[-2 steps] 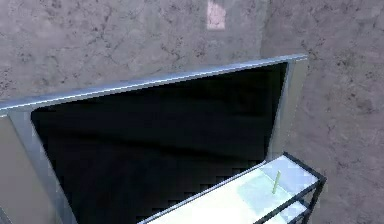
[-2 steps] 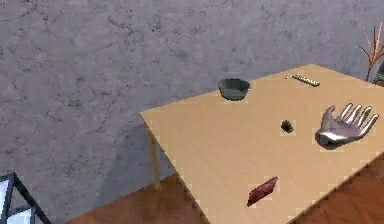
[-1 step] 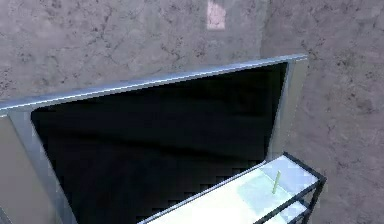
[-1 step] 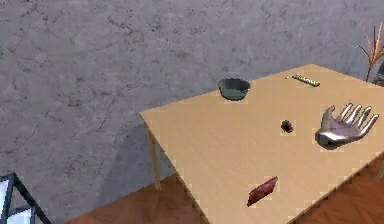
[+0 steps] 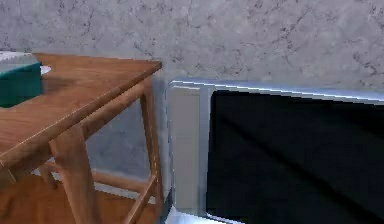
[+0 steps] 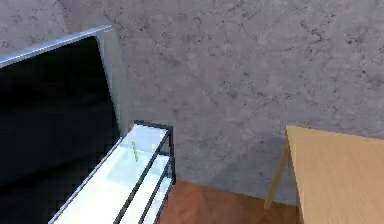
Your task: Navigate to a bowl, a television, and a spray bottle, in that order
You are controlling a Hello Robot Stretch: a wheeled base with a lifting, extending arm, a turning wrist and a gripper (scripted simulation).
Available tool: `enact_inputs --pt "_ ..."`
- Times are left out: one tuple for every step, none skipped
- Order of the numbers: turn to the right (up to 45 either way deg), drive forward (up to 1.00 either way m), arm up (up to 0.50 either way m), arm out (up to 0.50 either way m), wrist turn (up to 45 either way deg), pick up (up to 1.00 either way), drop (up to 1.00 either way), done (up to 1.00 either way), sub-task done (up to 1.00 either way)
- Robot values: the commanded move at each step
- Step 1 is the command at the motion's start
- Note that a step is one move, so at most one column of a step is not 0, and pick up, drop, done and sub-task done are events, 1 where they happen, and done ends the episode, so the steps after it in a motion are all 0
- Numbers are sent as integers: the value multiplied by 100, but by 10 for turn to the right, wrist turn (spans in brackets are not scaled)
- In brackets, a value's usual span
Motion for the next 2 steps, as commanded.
enact_inputs --pt "-450 0 0 0 0 0 0 0 0" --pt "-450 0 0 0 0 0 0 0 0"
